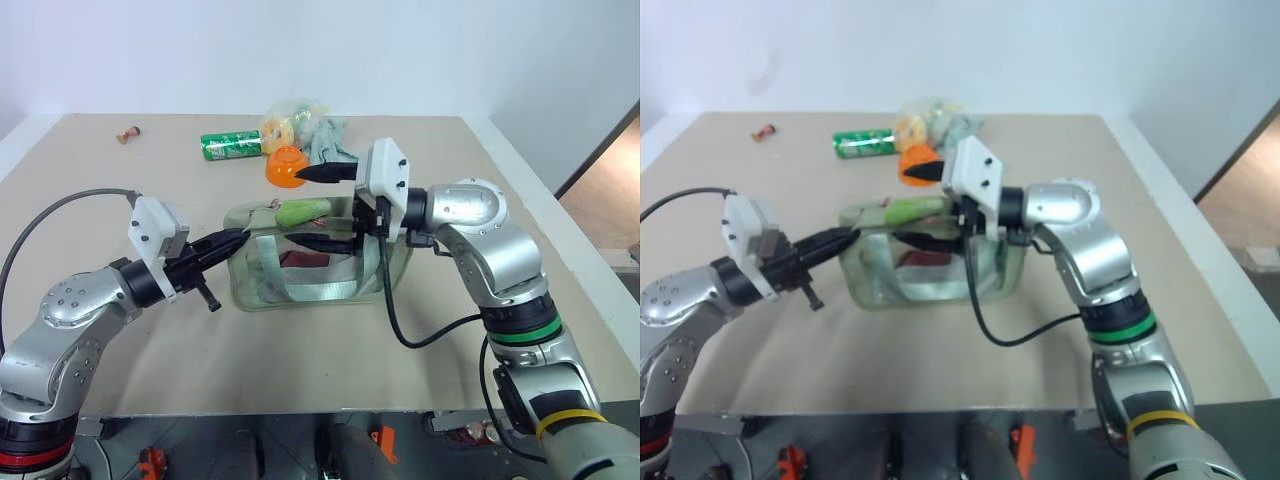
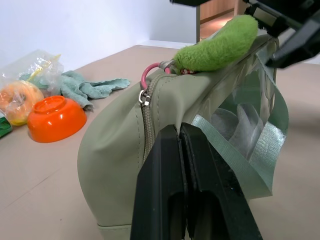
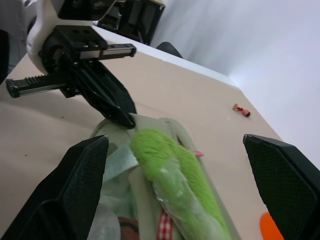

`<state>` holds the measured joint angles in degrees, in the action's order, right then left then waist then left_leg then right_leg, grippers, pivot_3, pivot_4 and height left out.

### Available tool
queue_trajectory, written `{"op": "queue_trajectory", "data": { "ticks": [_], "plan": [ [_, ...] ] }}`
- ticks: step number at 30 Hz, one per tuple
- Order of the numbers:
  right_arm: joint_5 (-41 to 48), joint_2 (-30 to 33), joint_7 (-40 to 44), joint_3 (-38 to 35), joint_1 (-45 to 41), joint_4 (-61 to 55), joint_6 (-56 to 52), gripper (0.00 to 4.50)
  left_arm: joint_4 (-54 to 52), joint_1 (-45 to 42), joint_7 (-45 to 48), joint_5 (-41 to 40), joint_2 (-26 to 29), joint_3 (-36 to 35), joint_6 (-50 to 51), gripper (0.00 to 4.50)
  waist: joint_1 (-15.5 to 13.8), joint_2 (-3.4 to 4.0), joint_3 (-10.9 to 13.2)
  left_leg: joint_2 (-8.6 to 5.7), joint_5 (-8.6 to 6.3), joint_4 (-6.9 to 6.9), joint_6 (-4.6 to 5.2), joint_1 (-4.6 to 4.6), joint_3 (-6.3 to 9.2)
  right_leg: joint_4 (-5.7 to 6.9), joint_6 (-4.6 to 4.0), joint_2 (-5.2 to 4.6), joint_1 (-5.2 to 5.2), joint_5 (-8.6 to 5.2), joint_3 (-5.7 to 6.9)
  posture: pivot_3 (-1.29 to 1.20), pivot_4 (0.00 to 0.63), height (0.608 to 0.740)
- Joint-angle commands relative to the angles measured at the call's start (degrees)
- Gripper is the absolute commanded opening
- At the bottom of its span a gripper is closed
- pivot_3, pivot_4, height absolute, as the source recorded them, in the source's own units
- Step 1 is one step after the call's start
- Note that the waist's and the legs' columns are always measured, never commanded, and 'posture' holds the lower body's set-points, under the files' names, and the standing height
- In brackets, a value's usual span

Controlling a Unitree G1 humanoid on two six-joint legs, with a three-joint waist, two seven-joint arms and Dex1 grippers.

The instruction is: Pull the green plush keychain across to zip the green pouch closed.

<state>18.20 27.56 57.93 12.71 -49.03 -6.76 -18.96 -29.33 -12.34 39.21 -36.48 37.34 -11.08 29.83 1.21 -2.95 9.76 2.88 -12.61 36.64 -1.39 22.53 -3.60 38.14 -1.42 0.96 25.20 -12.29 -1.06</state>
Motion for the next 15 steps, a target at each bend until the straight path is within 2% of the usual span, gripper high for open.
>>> {"op": "queue_trajectory", "data": {
  "ticks": [1, 10, 15],
  "plan": [
    [0.0, -0.3, 0.6, -0.9, -1.8, -0.4, 0.9, 3.34, -1.6, 0.2, 0.0, 0.1, 0.1, 0.3, -0.5, 0.00, 0.0, 0.00, 0.0, 0.00, 0.00, 0.00, 0.00, 0.00, -0.01, 0.00, 0.00, 0.00, 0.00, 0.00, 0.00, 0.00, 0.150, 0.740],
    [-1.4, -0.3, 1.0, -0.9, -1.1, 0.4, 2.2, 0.13, -0.8, -0.1, 0.3, 0.9, 0.2, 0.4, -0.9, 0.00, 0.0, 0.00, 0.0, 0.00, 0.00, 0.00, 0.00, 0.00, -0.01, 0.00, 0.00, 0.00, 0.00, 0.00, -0.01, 0.00, 0.150, 0.740],
    [-2.1, -0.2, 0.8, -1.4, -0.9, 0.4, 3.6, 0.03, -0.4, -0.3, 0.4, 1.3, 0.2, 0.7, -1.0, 0.00, 0.0, 0.00, 0.0, 0.00, 0.00, 0.00, 0.00, 0.00, 0.00, 0.00, 0.00, 0.00, 0.00, 0.00, 0.00, 0.00, 0.150, 0.740]
  ]
}}
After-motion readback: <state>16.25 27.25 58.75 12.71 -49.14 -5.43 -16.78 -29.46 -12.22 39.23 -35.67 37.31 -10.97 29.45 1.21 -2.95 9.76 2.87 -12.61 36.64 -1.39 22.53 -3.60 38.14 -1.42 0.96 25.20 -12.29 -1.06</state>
